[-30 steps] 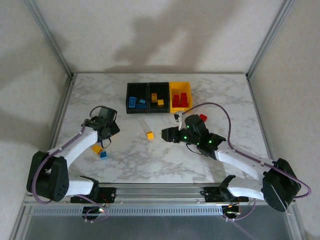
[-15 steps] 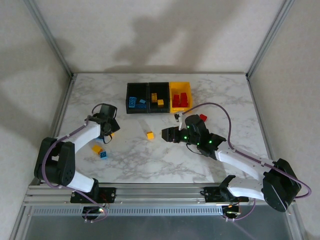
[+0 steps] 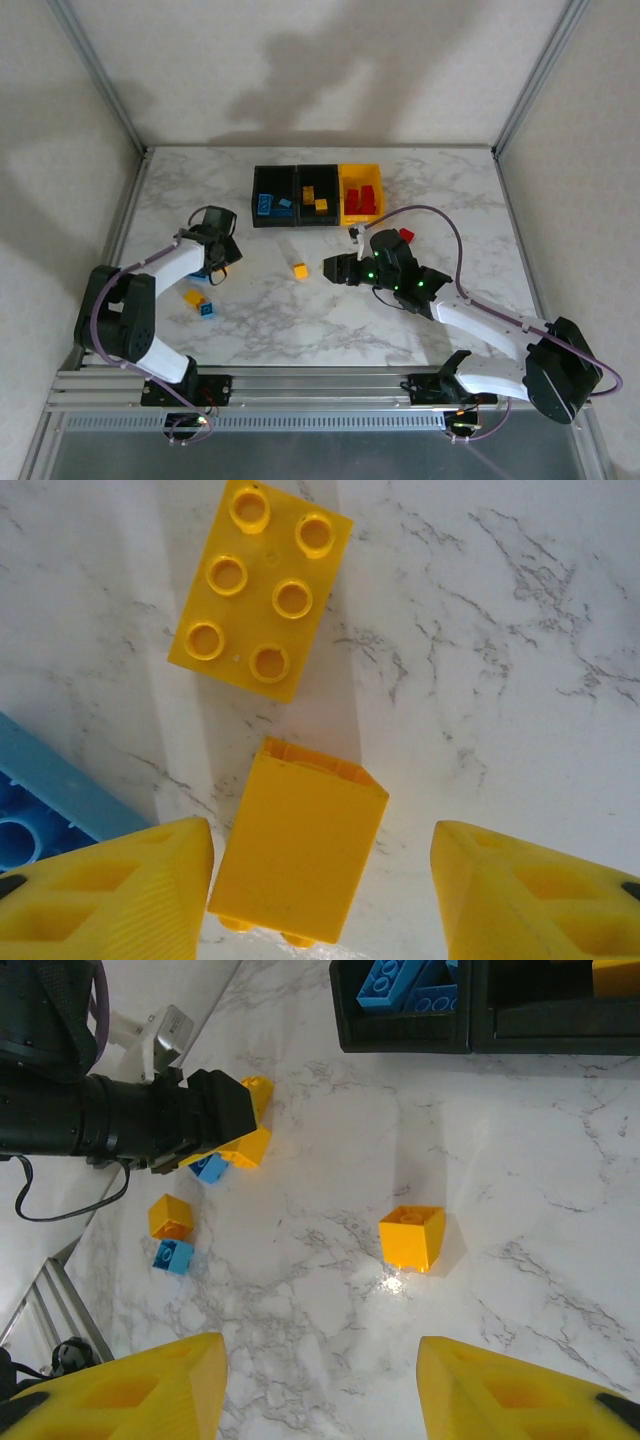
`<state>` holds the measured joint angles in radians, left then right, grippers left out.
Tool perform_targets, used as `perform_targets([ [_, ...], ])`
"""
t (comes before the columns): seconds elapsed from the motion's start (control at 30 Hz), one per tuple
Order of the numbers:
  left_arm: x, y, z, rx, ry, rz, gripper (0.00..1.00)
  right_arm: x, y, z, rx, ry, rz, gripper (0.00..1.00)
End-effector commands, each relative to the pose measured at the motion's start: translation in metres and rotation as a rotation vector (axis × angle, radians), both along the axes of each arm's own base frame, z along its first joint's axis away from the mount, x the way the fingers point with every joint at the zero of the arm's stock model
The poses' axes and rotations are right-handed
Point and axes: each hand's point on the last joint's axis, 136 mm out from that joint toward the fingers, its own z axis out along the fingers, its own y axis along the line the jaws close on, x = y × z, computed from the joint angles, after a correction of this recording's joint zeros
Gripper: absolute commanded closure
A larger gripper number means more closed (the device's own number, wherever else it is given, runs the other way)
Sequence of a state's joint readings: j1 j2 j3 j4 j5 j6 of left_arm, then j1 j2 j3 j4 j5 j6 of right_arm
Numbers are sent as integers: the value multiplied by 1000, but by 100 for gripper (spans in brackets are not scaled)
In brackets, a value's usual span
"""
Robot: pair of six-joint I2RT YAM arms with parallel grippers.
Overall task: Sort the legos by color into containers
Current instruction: Pick up the lego from the middle-left of the table, then place the lego in the container.
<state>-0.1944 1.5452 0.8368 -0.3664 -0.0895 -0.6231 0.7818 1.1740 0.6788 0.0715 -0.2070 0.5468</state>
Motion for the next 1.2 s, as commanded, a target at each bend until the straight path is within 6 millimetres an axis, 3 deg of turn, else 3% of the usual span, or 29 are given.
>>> perform_targets([
  [0.0,9,-5,3,-16,-10,-22,44,-4,-1,-1,12,1,-3,47],
  [0.2,8,-8,-5,-19,9,-32,53,-5,0,-1,14,4,-2,47],
  [0.4,11,-13,-7,-24,13,-44,68,-4,-3,-3,2,3,-13,47],
  [0.47,13,-16,-4,-27,10,-55,74,-4,-5,-2,2,0,-20,47],
  [0.67,20,-32,18,-37,-29,-86,75,-5,-10,1,8,-11,-38,47],
  [0.87,28,-67,50,-59,-92,-148,75,-2,-23,7,7,-26,-97,47],
  [1.17,48,-142,93,-138,-187,-260,75,4,-52,13,14,-33,-213,47],
])
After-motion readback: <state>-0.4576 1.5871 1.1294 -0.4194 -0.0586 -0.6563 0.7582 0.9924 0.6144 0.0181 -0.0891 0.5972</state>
